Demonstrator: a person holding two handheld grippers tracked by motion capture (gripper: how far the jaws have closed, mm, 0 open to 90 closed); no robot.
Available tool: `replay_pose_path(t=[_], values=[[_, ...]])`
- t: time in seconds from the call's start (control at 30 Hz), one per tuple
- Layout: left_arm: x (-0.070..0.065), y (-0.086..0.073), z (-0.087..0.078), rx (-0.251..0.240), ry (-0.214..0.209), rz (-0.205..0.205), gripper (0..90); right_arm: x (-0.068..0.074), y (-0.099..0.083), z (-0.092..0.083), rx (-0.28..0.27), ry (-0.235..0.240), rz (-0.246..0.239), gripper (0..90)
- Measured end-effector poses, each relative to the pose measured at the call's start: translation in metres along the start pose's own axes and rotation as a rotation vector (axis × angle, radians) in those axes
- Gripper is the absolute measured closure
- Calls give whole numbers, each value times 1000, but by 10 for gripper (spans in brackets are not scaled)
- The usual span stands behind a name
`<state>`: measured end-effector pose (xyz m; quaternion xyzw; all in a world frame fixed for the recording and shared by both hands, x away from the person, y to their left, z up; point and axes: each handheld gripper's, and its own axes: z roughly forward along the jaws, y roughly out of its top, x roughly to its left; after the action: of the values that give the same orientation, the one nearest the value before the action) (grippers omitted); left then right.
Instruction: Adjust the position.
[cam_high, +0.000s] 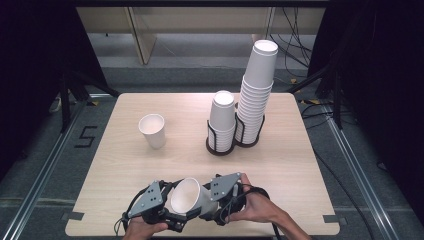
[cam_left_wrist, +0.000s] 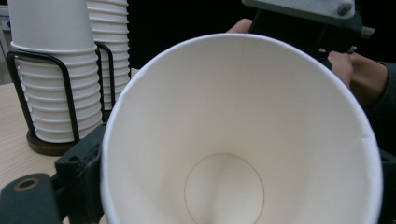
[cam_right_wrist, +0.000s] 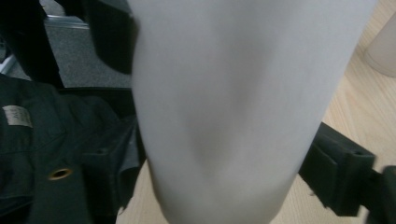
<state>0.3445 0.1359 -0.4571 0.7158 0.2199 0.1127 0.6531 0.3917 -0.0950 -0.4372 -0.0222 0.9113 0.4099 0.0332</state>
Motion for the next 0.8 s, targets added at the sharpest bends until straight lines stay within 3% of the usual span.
replay_pose_path(t=[0.07, 0.13, 0.23, 0.3, 0.37, 0.43, 0.53, 0.73, 0.8], values=[[-1, 0, 0, -18, 3, 1, 78, 1, 0, 2, -6, -4, 4, 238], [0, 0, -1, -49, -2, -24, 68, 0, -1, 1, -32, 6, -4, 241], [2, 1, -2, -82, 2, -58, 51, -3, -3, -1, -108, 19, 18, 243], [3, 1, -3, -91, 4, -64, 41, -6, -5, -4, -176, 16, 41, 244], [3, 1, -4, -94, 8, -62, 41, -9, -6, -6, -205, 23, 62, 243], [3, 0, -3, -96, 13, -59, 52, -10, -8, -6, -201, 6, 52, 242], [2, -1, -2, -98, 15, -55, 56, -7, -8, 0, -196, 26, 86, 241], [1, -1, -2, -95, 12, -38, 119, -4, -7, 7, -201, 37, 95, 239], [2, -1, -3, -97, 9, -50, 125, -4, -7, 7, -203, 35, 97, 237]])
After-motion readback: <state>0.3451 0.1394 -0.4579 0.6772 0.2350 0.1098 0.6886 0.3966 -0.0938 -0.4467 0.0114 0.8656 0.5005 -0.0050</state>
